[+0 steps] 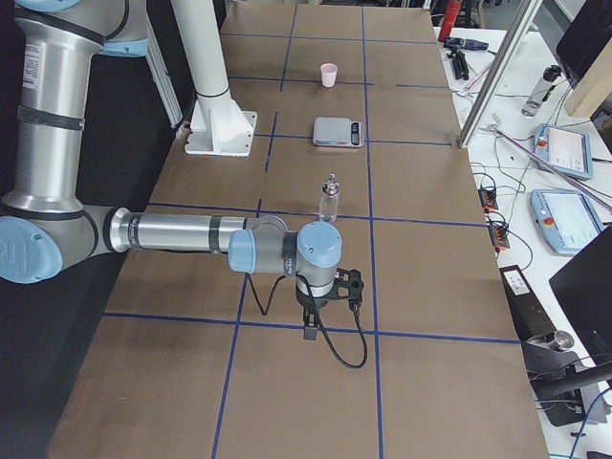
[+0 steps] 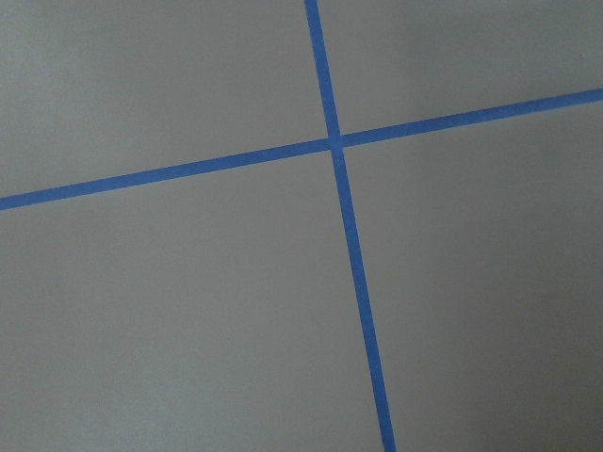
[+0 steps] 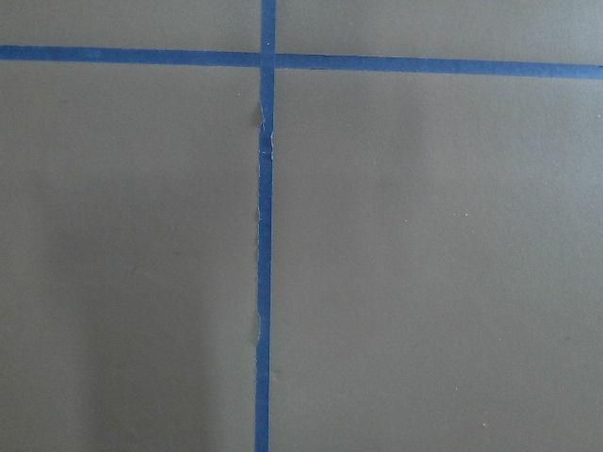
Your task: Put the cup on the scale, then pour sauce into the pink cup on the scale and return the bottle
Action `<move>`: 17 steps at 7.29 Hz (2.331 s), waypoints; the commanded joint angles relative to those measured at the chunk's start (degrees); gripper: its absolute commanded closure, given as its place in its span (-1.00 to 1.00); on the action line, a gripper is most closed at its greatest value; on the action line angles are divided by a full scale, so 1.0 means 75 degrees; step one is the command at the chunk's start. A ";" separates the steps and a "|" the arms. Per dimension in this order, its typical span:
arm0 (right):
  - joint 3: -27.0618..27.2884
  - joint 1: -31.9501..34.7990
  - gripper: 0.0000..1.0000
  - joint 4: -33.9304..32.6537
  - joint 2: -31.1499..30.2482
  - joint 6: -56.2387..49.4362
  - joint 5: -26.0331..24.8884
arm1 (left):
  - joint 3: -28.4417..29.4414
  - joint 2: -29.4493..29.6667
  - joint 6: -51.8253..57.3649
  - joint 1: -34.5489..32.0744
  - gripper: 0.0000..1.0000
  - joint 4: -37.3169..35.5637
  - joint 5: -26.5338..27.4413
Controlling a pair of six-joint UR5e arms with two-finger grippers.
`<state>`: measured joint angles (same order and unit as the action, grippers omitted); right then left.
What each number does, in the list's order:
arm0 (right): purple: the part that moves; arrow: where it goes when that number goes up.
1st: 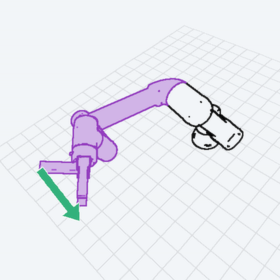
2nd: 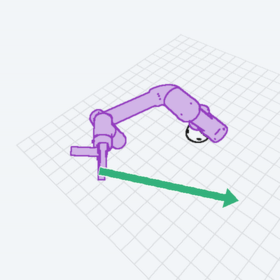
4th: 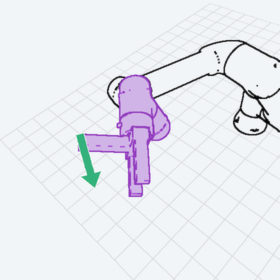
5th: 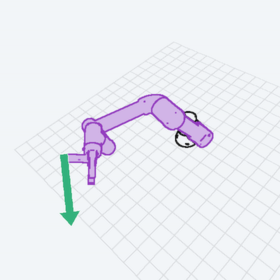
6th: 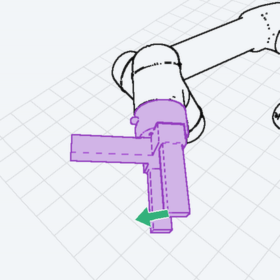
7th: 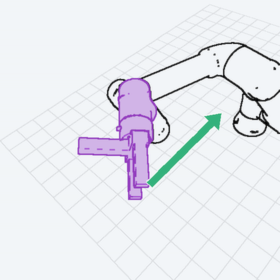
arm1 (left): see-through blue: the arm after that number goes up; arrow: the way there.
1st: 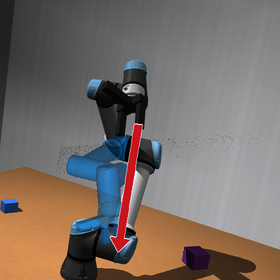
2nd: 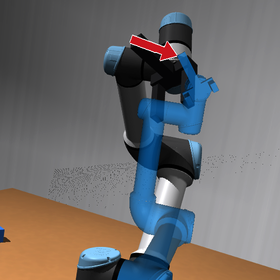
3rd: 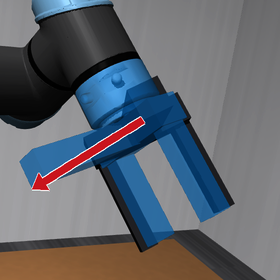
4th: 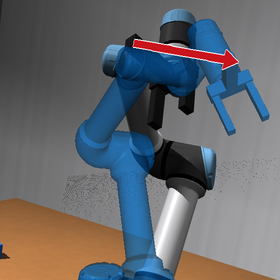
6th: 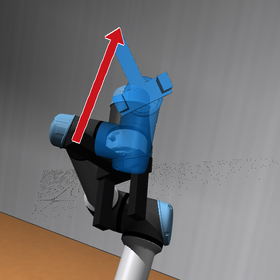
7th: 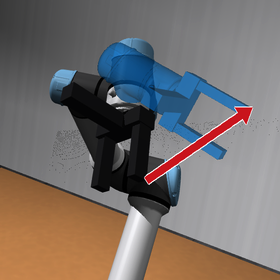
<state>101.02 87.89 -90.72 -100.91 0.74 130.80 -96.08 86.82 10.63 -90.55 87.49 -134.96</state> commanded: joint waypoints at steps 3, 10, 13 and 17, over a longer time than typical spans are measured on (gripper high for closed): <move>0.0030 0.0000 -1.00 0.0037 0.0002 -0.0028 0.0323 | -0.0032 0.0026 0.0024 0.0039 -1.00 0.0053 -0.0005; -0.0122 -0.0164 -1.00 0.3084 0.0471 0.0124 0.0736 | 0.0165 0.0364 -0.0035 0.0097 -1.00 0.5129 -0.0391; -0.0170 -0.0164 -1.00 0.3108 0.0541 0.0136 0.1052 | 0.0120 0.0296 -0.1603 0.0248 -1.00 0.6362 -0.0450; -0.0227 -0.0164 -1.00 0.3108 0.0459 0.0148 0.1052 | -0.1582 -0.0333 -0.6452 0.2771 -0.93 0.6393 0.1026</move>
<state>99.36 86.66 -67.41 -97.33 1.83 138.64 -100.90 87.29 -24.01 -77.39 135.47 -134.72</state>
